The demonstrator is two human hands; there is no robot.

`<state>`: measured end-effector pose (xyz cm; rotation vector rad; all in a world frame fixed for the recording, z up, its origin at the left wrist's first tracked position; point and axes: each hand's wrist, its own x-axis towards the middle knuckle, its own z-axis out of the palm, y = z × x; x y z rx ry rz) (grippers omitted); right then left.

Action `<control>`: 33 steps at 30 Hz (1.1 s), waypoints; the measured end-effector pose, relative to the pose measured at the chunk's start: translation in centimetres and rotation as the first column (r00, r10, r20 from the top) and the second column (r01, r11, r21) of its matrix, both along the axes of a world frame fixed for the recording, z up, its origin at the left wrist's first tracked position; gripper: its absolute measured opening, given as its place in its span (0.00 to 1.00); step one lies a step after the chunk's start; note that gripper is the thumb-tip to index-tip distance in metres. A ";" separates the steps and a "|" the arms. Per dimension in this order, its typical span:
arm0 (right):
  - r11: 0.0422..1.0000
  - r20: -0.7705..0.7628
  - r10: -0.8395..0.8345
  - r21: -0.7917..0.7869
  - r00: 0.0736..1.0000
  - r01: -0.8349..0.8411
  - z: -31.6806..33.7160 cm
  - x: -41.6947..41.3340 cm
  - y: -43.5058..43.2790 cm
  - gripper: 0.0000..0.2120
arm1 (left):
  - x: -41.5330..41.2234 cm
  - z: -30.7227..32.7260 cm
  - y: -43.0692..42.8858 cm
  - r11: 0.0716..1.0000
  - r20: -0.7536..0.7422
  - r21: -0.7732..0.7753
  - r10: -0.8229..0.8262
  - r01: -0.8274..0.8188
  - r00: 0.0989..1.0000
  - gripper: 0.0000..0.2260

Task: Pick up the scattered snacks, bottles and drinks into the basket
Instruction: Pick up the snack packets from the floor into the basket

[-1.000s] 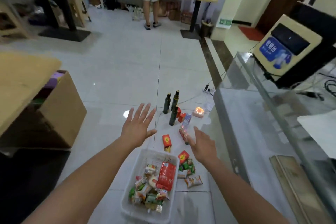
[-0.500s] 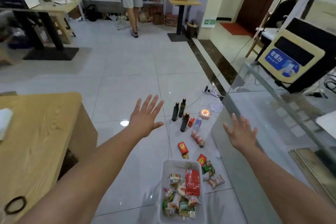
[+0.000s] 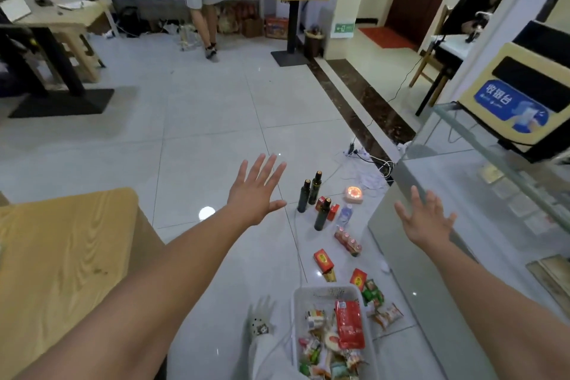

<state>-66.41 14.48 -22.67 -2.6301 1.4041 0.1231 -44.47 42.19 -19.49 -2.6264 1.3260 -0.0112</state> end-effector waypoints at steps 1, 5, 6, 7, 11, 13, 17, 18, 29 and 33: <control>1.000 -0.005 -0.015 0.001 1.000 0.015 -0.5 0.9 -0.8 0.31 | 1.6 -0.1 -0.9 1.000 0.001 0.004 -0.004 0.004 1.000 0.35; 0.997 0.021 -0.073 0.033 0.997 0.072 -1.7 5.5 -4.4 0.31 | 8.3 0.3 -5.4 0.998 0.011 0.026 -0.052 0.052 0.999 0.35; 0.994 0.023 -0.094 0.048 0.995 0.093 -1.6 6.6 -5.3 0.31 | 9.9 0.6 -6.8 0.997 0.006 0.035 -0.074 0.073 0.997 0.35; 0.992 0.025 -0.114 0.062 0.993 0.113 -1.5 7.6 -6.1 0.31 | 11.3 1.0 -8.2 0.994 0.005 0.041 -0.098 0.098 0.995 0.35; 0.982 0.055 -0.178 0.070 0.982 0.174 -0.7 12.0 -9.7 0.31 | 16.8 2.2 -13.5 0.985 0.024 -0.001 -0.171 0.171 0.985 0.35; 0.976 0.058 -0.208 0.082 0.976 0.203 -0.2 14.0 -10.8 0.30 | 18.9 2.3 -15.2 0.982 -0.010 -0.020 -0.188 0.188 0.982 0.35; 0.966 0.042 -0.250 0.079 0.967 0.246 -0.4 17.7 -11.7 0.31 | 23.7 1.3 -17.4 0.958 0.008 0.023 -0.285 0.285 0.958 0.36; 0.960 0.032 -0.270 0.082 0.962 0.266 -0.5 18.7 -12.0 0.31 | 25.2 1.2 -17.9 0.953 0.004 0.023 -0.302 0.302 0.953 0.36; 0.864 0.024 -0.502 0.071 0.865 0.499 0.0 30.7 -11.2 0.32 | 42.7 1.8 -24.5 0.832 -0.009 0.052 -0.552 0.552 0.834 0.37; 0.790 -0.001 -0.610 0.087 0.793 0.607 0.0 32.1 -10.3 0.33 | 45.1 1.2 -28.0 0.757 -0.040 0.023 -0.652 0.653 0.757 0.38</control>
